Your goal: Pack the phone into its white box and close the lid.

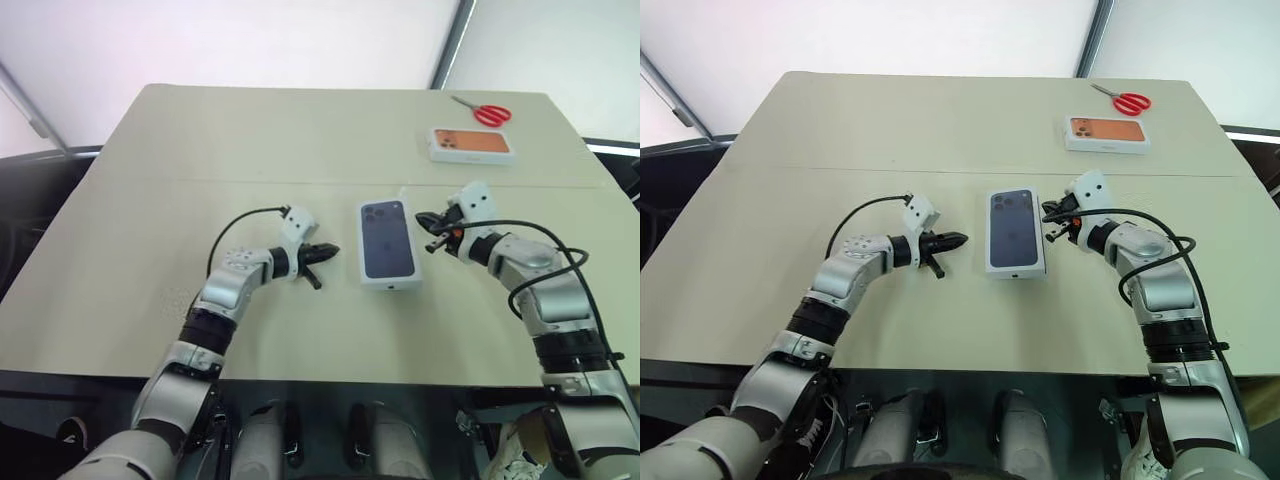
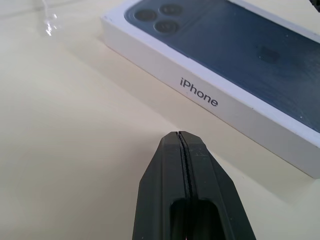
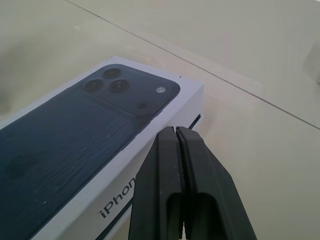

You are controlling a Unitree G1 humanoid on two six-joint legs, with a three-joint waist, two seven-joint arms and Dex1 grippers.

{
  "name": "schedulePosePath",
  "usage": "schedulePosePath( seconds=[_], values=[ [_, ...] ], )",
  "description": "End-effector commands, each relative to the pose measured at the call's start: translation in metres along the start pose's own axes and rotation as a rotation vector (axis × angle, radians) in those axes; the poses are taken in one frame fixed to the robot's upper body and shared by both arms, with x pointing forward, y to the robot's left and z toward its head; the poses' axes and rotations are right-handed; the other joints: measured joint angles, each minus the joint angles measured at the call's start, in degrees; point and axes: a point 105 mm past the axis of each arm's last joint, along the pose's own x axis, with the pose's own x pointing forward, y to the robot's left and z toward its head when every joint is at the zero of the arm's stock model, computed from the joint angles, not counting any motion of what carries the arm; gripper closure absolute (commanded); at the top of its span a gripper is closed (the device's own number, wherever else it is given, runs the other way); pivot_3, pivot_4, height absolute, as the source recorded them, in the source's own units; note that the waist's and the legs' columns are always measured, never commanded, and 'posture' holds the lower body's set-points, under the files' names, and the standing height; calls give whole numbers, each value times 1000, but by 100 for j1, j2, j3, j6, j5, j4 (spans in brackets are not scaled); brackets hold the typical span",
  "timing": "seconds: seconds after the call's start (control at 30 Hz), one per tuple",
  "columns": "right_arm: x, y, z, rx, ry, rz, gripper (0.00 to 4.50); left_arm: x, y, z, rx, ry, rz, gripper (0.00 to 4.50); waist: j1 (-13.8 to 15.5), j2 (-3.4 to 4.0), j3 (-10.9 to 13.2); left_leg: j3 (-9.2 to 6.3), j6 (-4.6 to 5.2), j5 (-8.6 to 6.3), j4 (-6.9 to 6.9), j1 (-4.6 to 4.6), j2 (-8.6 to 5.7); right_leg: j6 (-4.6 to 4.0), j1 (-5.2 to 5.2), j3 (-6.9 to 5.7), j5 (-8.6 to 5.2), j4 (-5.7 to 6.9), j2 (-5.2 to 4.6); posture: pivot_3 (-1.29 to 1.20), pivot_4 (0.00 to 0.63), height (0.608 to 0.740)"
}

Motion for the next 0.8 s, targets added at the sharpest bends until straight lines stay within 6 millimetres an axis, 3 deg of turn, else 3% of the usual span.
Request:
schedulePosePath(
  seconds=[0.03, 0.23, 0.47, 0.8],
  values=[
    [-4, -11, 7, -3, -18, -43, 4430, 18, -9, 3, 52, 16, -35, 4500, 8, 0, 0, -2, 0, 0, 2, 2, 0, 0, 4, -3, 0, 0, 0, 0, 150, 738],
    [-7, -4, 6, 10, -8, -18, 4430, 34, -17, 11, 50, -16, -61, 4500, -2, 0, 0, -3, 1, -1, 2, 3, 0, 0, 5, -3, 0, -1, -3, 0, 150, 738],
    [-6, 7, 3, 0, 4, 5, 4430, 35, -20, 14, 56, -25, -69, 4500, 1, 0, -1, -5, 2, -1, 4, 4, 0, 0, 7, -3, 0, -1, -5, 0, 150, 738],
    [-4, 9, 9, -52, 9, 18, 4430, 35, -22, 45, 30, -121, -68, 4500, -9, 0, 0, -6, 3, -2, 4, 4, 1, 0, 7, -4, 0, 0, -3, 0, 150, 738]
  ],
)
